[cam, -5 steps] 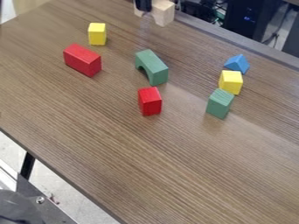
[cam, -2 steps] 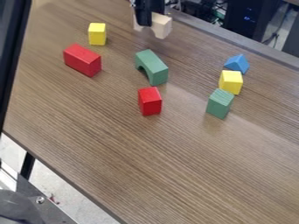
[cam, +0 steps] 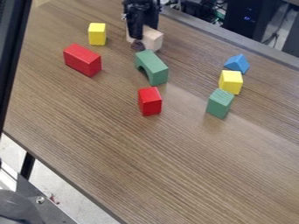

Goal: Take the arch off of the other arch and put it on the table

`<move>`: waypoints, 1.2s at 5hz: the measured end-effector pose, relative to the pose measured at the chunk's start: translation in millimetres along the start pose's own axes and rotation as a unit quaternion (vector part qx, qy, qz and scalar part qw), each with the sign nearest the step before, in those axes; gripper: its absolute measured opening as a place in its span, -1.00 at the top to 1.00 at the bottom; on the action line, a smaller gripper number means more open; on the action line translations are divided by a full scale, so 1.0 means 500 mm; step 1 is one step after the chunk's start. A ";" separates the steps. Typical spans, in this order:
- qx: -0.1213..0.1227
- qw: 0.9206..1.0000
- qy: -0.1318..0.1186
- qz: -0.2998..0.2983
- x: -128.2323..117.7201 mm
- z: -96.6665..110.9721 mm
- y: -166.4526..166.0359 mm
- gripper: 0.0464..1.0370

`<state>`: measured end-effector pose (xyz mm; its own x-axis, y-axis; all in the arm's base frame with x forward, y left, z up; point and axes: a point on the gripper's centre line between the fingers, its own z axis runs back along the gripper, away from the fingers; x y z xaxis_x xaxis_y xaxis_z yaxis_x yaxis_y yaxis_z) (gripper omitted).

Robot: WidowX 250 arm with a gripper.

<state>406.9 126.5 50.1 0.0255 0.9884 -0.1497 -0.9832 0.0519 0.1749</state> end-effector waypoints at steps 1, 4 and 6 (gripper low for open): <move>0.002 1.000 0.011 0.002 -0.001 0.002 0.003 -0.20; -0.025 0.999 0.023 0.013 -0.003 0.086 0.044 -0.93; 0.021 0.992 -0.058 -0.109 -0.001 0.215 0.160 -0.93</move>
